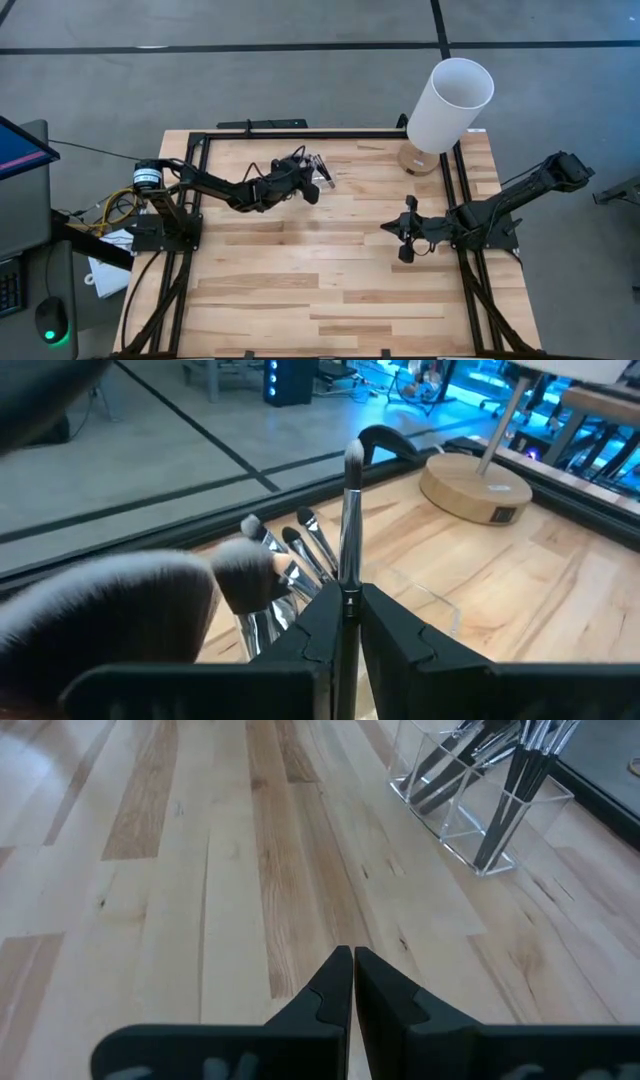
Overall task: Pick & Place Makeup Supplies
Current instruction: Put the makeup brush into the transparent organizer
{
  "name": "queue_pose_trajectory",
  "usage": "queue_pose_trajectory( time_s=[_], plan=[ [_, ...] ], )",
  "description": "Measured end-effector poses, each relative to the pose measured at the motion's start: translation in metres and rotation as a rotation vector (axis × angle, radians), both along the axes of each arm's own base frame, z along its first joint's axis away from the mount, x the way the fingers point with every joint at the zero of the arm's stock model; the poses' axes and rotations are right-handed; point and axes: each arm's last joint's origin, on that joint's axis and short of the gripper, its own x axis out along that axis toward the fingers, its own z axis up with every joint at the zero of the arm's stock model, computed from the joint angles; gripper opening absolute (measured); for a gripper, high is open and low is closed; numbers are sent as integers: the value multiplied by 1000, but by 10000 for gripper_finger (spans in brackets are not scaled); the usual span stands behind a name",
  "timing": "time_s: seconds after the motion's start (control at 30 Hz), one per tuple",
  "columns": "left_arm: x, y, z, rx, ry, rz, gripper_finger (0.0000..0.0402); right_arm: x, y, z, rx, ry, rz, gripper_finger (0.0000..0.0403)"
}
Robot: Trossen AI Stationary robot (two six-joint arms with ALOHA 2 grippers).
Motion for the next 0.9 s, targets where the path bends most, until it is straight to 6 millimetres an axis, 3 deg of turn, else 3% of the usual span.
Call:
queue_pose_trajectory(
  time_s=[0.17, 0.4, 0.9],
  plan=[
    [1, 0, 2, 2, -27, 0, 30, 0, 0, 0, 0, 0, 0, 8],
    [4, 1, 21, 53, -210, -5, 30, 0, 0, 0, 1, -3, 0, 8],
    [4, 2, 25, 65, -243, 51, 30, 3, 1, 6, 10, -65, 5, 8]
  ],
)
